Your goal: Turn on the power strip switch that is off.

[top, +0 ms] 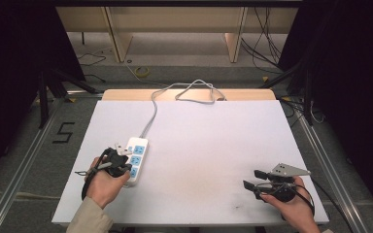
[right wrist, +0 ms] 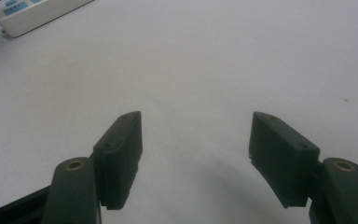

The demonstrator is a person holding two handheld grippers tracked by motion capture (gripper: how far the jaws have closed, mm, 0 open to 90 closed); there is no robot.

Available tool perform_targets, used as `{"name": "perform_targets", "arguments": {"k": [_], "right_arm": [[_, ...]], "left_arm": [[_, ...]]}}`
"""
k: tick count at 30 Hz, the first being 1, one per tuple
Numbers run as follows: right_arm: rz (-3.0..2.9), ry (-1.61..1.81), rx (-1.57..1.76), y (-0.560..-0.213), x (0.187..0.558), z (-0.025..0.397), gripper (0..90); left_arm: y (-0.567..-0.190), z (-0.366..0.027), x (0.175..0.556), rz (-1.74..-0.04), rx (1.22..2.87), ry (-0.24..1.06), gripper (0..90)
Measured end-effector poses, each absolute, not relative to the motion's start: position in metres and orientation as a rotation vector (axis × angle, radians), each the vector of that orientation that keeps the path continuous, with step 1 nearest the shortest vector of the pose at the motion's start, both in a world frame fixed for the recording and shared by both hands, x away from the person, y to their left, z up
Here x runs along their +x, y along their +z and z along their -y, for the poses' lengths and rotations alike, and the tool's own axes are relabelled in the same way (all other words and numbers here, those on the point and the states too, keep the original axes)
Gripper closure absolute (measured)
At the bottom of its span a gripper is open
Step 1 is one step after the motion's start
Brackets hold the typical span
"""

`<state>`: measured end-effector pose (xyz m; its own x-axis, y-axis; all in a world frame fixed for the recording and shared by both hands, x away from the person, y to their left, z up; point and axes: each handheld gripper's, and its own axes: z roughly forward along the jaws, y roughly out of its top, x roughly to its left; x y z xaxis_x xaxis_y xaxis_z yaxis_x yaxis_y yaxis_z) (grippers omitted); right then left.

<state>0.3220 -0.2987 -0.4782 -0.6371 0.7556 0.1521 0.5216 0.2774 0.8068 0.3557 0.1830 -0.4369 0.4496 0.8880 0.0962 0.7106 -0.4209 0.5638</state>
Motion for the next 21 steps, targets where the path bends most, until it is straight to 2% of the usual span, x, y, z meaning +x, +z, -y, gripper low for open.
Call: {"name": "perform_targets", "arguments": {"k": [21], "right_arm": [[-2.29,1.287,1.173,-0.478,0.322,0.298,35.6]], "left_arm": [[-0.442,-0.196,0.361,-1.405,2.255,0.544,89.9]]}}
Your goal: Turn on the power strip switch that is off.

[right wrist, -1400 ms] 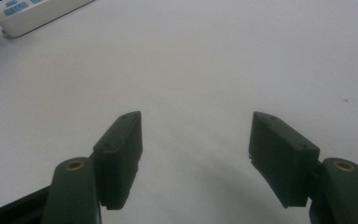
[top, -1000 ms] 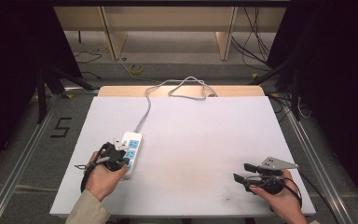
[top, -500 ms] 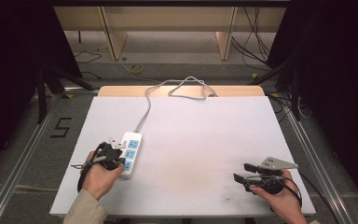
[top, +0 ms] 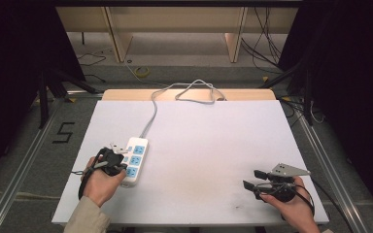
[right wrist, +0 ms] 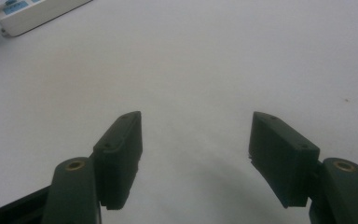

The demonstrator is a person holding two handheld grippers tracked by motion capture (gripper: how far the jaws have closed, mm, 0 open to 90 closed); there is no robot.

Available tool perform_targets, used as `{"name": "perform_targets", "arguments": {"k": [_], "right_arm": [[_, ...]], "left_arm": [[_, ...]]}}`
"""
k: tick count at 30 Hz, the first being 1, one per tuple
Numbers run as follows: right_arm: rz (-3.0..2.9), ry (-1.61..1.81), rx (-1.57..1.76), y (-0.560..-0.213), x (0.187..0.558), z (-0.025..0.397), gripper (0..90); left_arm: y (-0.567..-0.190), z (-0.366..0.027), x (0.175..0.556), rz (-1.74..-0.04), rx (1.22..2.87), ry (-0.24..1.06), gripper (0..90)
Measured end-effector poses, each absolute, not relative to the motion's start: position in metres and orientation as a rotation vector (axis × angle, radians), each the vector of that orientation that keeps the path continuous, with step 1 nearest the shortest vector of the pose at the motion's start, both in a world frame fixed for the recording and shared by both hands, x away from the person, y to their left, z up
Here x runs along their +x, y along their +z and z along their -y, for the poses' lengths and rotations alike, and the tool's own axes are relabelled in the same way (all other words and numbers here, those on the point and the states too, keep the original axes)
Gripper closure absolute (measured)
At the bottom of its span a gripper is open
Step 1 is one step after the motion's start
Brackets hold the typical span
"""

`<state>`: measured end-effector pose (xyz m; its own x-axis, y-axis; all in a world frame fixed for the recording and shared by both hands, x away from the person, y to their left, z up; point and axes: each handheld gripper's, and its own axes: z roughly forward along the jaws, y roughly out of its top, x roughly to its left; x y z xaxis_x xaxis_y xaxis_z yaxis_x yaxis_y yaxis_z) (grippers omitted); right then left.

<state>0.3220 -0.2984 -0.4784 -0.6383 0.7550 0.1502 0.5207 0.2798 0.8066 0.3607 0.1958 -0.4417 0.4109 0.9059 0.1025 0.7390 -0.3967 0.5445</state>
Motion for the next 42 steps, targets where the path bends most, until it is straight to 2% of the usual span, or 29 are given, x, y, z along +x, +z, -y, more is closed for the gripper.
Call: {"name": "perform_targets", "arguments": {"k": [42], "right_arm": [[-2.291,1.286,1.166,-0.4784,0.3218,0.298,35.6]], "left_arm": [[-0.4444,-0.2002,0.3658,-1.448,2.267,0.533,89.9]]}}
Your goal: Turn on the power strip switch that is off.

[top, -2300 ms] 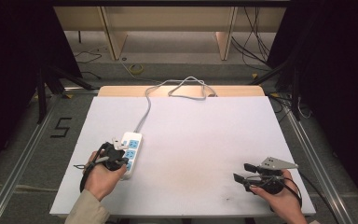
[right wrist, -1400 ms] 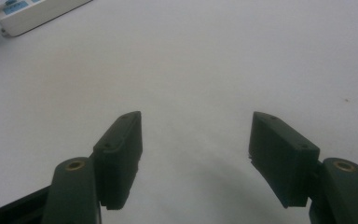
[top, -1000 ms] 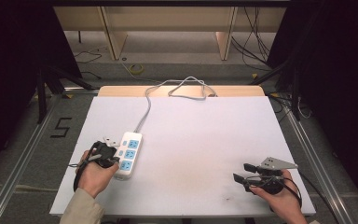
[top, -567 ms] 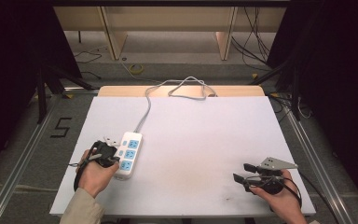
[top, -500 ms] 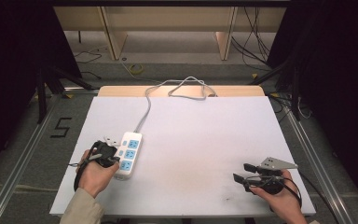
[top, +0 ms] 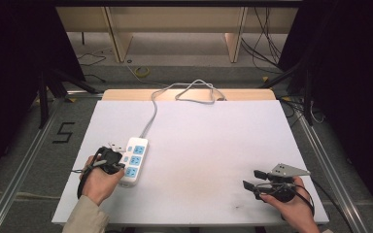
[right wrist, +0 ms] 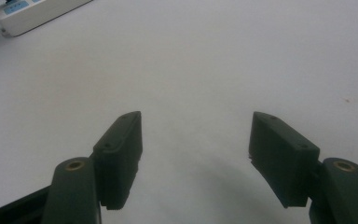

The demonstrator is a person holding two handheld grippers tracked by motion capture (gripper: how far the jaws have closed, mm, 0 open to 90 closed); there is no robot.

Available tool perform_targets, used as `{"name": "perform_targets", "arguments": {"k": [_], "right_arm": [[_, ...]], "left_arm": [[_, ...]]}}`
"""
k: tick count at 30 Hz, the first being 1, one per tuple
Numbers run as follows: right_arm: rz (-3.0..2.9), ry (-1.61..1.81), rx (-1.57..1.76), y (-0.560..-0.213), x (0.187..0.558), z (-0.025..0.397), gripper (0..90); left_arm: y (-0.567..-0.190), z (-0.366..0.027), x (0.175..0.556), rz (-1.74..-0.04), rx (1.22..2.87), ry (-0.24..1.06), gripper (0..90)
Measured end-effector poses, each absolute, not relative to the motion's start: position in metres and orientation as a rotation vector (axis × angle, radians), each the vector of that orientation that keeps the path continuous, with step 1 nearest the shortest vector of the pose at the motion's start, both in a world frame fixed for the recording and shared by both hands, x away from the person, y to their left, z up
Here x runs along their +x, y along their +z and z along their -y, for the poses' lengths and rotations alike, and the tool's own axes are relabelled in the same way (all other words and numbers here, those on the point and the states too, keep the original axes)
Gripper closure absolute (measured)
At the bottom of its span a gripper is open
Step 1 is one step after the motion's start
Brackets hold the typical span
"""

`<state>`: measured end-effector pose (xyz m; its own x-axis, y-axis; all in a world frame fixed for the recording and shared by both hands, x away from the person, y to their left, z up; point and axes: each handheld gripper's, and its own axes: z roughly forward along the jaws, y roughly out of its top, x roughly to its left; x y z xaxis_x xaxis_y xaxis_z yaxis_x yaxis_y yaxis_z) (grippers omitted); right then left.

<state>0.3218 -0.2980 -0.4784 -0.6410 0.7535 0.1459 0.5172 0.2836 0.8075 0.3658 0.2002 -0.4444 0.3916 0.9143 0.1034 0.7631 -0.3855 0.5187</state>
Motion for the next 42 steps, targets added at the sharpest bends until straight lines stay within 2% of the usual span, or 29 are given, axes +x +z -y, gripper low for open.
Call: {"name": "perform_targets", "arguments": {"k": [42], "right_arm": [[-2.291,1.287,1.161,-0.4781,0.321,0.297,35.6]], "left_arm": [[-0.4471,-0.1972,0.3673,-1.455,2.289,0.544,90.0]]}}
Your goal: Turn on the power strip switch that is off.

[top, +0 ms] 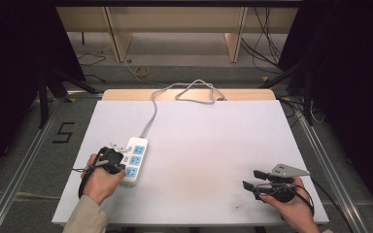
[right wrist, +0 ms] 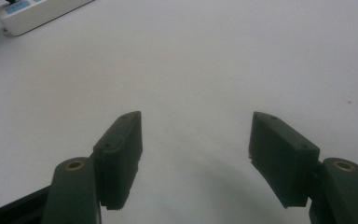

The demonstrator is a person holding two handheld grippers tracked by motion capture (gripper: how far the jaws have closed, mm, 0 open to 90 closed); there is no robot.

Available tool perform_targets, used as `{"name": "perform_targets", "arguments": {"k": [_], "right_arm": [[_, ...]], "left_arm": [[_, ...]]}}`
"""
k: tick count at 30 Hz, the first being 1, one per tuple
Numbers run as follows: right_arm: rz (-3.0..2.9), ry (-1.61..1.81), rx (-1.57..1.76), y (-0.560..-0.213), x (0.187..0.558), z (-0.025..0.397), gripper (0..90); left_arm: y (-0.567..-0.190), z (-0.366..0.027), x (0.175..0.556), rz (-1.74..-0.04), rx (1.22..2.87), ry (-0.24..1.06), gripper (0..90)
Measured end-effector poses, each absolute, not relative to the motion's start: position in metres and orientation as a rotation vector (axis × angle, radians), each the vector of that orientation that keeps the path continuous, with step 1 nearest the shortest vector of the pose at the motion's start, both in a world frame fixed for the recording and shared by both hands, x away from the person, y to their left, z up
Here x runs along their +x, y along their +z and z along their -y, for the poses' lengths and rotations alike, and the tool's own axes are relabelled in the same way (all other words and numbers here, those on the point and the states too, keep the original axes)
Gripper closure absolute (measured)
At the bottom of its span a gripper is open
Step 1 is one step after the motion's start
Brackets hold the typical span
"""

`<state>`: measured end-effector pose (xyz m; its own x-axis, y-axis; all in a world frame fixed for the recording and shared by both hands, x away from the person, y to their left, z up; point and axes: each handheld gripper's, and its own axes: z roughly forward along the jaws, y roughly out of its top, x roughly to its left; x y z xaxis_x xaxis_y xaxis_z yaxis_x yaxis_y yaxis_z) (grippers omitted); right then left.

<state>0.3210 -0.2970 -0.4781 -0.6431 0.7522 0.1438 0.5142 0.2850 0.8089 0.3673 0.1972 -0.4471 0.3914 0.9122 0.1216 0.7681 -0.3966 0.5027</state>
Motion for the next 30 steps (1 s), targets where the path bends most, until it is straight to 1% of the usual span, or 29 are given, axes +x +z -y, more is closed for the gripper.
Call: {"name": "perform_targets", "arguments": {"k": [30], "right_arm": [[-2.293,1.285,1.16,-0.4782,0.3207,0.2964,35.6]], "left_arm": [[-0.4482,-0.1969,0.3677,-1.447,2.299,0.542,90.0]]}}
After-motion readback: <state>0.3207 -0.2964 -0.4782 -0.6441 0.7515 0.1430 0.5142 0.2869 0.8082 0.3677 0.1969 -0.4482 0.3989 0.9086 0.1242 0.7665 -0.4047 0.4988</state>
